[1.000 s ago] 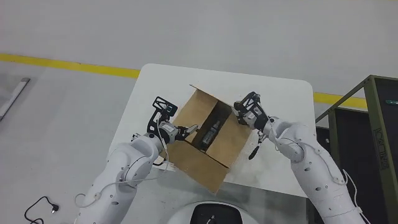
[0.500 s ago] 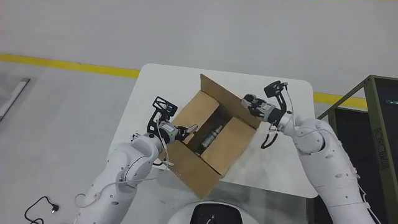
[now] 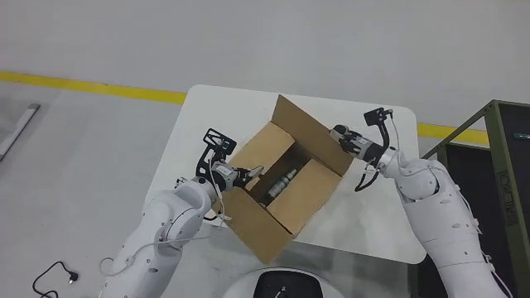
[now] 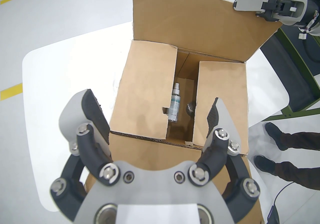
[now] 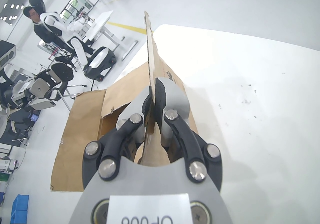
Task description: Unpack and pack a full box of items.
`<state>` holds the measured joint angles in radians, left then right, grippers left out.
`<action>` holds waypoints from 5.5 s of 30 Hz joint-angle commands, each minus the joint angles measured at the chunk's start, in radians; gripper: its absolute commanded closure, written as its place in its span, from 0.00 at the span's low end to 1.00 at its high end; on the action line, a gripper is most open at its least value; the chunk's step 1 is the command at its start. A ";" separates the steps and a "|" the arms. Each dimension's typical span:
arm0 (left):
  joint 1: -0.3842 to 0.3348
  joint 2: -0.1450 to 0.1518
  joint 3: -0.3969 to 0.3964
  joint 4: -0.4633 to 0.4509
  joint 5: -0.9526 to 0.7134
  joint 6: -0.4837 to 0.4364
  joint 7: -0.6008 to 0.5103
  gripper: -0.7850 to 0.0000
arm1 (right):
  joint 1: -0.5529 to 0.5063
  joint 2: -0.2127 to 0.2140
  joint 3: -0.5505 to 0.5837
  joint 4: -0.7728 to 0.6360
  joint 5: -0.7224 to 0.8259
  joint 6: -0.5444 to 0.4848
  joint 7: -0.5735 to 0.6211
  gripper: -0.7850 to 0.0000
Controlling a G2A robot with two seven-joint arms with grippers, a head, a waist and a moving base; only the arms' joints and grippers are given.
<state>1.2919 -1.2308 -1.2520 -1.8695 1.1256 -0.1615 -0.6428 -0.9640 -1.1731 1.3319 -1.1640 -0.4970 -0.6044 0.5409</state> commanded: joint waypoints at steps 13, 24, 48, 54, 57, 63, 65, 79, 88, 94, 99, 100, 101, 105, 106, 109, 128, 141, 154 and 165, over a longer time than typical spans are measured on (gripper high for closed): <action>0.000 0.000 0.000 0.000 0.000 0.000 0.000 0.00 | 0.008 0.007 -0.013 0.065 0.002 -0.002 0.005 0.66; 0.000 0.000 0.000 0.000 0.000 0.000 0.000 0.00 | 0.012 0.009 -0.039 0.134 -0.012 -0.001 0.002 0.57; 0.000 0.000 0.000 0.000 0.000 0.000 0.000 0.00 | 0.081 -0.008 -0.119 0.319 0.019 -0.045 -0.025 1.00; 0.000 0.000 0.000 0.000 0.000 0.000 0.000 0.00 | 0.108 -0.009 -0.127 0.338 -0.003 -0.044 -0.052 1.00; 0.000 0.000 0.000 0.000 0.000 0.000 0.000 0.00 | 0.126 -0.010 -0.129 0.346 -0.010 -0.042 -0.061 1.00; 0.000 0.000 0.000 0.000 0.000 0.000 0.000 0.00 | 0.154 -0.014 -0.144 0.375 -0.018 -0.055 -0.067 0.77; 0.000 0.000 0.000 0.000 0.000 0.000 0.000 0.00 | 0.160 -0.016 -0.146 0.384 -0.008 -0.057 -0.075 0.16; 0.000 0.000 0.000 0.000 0.000 0.000 0.000 0.00 | -0.052 0.034 0.003 0.057 -0.050 -0.110 -0.265 0.00; 0.000 0.000 0.000 0.000 0.000 0.000 0.000 0.00 | -0.298 0.065 0.124 -0.336 -0.227 -0.035 -0.365 1.00; 0.000 0.000 0.000 0.000 0.000 0.000 0.000 0.00 | -0.342 0.063 0.076 -0.450 -0.414 0.023 -0.400 1.00; 0.000 0.000 0.000 0.000 0.000 0.000 0.000 0.00 | -0.307 0.051 -0.026 -0.409 -0.558 0.078 -0.409 1.00; 0.000 0.000 0.000 0.000 0.000 0.000 0.000 0.00 | -0.295 0.048 -0.044 -0.389 -0.584 0.098 -0.411 1.00; 0.000 0.000 0.000 0.000 0.000 0.000 0.000 0.00 | -0.284 0.043 -0.061 -0.364 -0.595 0.118 -0.418 1.00; 0.000 0.000 0.000 0.000 0.000 0.000 0.000 0.00 | -0.234 0.028 -0.110 -0.260 -0.585 0.183 -0.423 1.00; 0.000 0.000 0.000 0.000 0.000 0.000 0.000 0.00 | -0.223 0.024 -0.118 -0.236 -0.575 0.199 -0.423 1.00; 0.000 0.000 0.000 0.000 0.000 0.000 0.000 0.00 | -0.193 0.014 -0.140 -0.182 -0.558 0.222 -0.422 1.00; 0.000 0.000 0.000 0.000 0.000 0.000 0.000 0.00 | -0.131 -0.010 -0.187 -0.025 -0.499 0.198 -0.415 1.00; 0.000 0.000 0.000 0.000 0.000 0.000 0.000 0.00 | -0.384 0.038 -0.024 -0.371 -0.488 0.044 -0.472 0.52; 0.000 0.000 0.000 0.000 0.000 0.000 0.000 0.00 | -0.661 0.063 0.044 -0.527 -0.532 -0.013 -0.486 1.00; 0.000 0.000 0.000 0.000 0.000 0.000 0.000 0.00 | -0.659 0.061 0.002 -0.409 -0.547 0.003 -0.468 1.00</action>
<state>1.2919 -1.2308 -1.2520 -1.8695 1.1256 -0.1615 -0.6428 -1.6342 -1.1107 1.3415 -1.5916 -1.0452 -0.6135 0.0738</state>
